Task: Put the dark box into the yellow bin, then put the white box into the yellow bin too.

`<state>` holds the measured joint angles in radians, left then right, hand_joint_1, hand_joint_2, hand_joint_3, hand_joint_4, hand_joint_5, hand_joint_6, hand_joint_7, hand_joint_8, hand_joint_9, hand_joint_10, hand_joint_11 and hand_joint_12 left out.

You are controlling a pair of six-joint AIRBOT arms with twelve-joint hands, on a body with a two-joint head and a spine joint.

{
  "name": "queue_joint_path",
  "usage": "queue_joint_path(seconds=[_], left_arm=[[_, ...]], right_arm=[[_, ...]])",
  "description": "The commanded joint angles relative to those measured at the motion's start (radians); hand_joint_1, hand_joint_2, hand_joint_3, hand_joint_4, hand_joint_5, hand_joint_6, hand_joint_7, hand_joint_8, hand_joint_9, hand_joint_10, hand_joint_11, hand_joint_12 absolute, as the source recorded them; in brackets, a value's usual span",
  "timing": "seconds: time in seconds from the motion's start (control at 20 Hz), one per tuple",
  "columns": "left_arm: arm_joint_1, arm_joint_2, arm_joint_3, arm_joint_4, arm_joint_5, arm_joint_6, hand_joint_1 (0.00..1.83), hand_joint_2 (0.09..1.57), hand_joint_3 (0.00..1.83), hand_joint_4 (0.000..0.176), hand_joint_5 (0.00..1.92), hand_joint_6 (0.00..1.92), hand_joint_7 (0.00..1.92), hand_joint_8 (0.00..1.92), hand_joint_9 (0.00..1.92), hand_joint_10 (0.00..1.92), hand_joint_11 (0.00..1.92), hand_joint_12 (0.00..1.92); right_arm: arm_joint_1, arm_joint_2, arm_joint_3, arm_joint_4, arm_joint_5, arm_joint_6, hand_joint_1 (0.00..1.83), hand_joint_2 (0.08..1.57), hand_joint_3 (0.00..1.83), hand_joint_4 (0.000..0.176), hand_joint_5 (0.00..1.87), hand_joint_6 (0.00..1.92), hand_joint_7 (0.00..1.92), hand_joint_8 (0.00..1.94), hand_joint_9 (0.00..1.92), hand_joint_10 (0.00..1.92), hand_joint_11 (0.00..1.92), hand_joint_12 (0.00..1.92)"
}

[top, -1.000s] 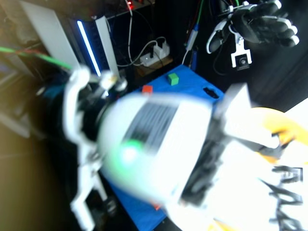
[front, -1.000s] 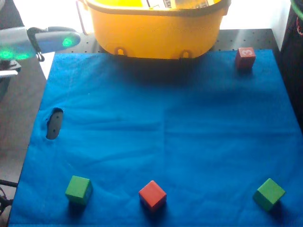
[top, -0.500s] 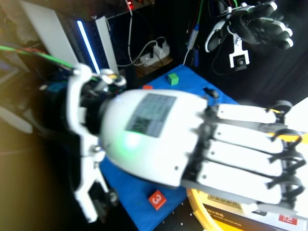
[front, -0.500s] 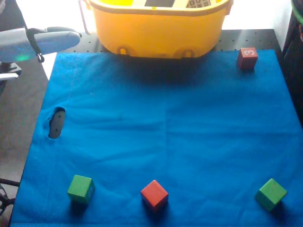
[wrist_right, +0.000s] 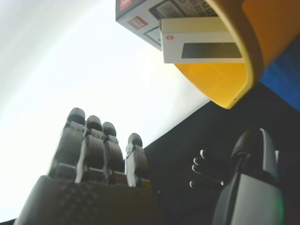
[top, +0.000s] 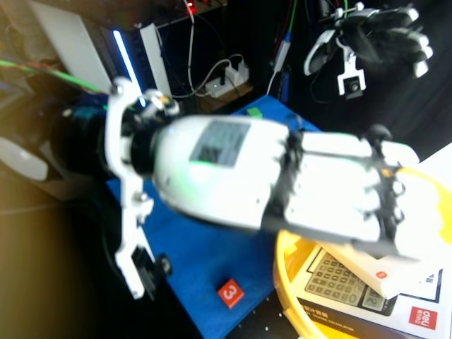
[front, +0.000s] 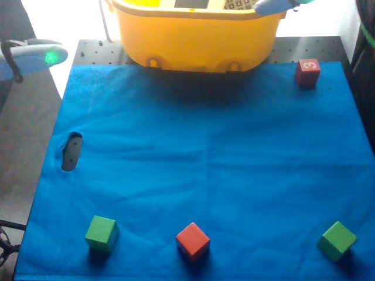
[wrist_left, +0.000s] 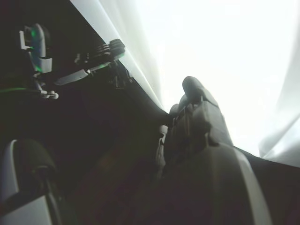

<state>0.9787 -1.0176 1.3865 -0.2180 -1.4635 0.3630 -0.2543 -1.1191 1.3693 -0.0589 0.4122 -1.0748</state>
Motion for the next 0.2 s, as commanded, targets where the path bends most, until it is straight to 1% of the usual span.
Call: queue_joint_path(seconds=[0.0, 0.05, 0.1, 0.15], left_arm=[[-0.006, 0.006, -0.003, -0.016, -0.132, -0.008, 1.03, 0.77, 0.0, 0.158, 0.01, 0.0, 0.08, 0.0, 0.07, 0.0, 0.0, 0.12], [-0.006, 0.01, -0.007, -0.021, -0.138, -0.008, 1.03, 0.79, 0.0, 0.128, 0.0, 0.0, 0.05, 0.0, 0.04, 0.0, 0.0, 0.02], [-0.003, 0.014, -0.013, -0.027, -0.146, -0.008, 1.03, 0.8, 0.01, 0.125, 0.0, 0.0, 0.04, 0.0, 0.04, 0.0, 0.0, 0.0], [0.003, 0.02, -0.019, -0.034, -0.161, -0.008, 1.0, 0.8, 0.01, 0.13, 0.0, 0.0, 0.05, 0.0, 0.04, 0.0, 0.0, 0.0]], right_arm=[[0.014, 0.02, -0.012, 0.009, 0.122, -0.003, 0.83, 0.7, 0.01, 0.176, 0.0, 0.0, 0.01, 0.0, 0.01, 0.0, 0.01, 0.01], [0.019, 0.042, -0.034, 0.009, 0.122, -0.003, 0.8, 0.69, 0.0, 0.176, 0.0, 0.0, 0.0, 0.0, 0.01, 0.0, 0.05, 0.02], [0.024, 0.064, -0.058, 0.008, 0.125, -0.003, 0.8, 0.68, 0.0, 0.176, 0.0, 0.0, 0.0, 0.0, 0.02, 0.01, 0.07, 0.03], [0.029, 0.084, -0.079, 0.007, 0.132, -0.003, 0.79, 0.69, 0.0, 0.176, 0.0, 0.0, 0.0, 0.0, 0.03, 0.01, 0.09, 0.04]])
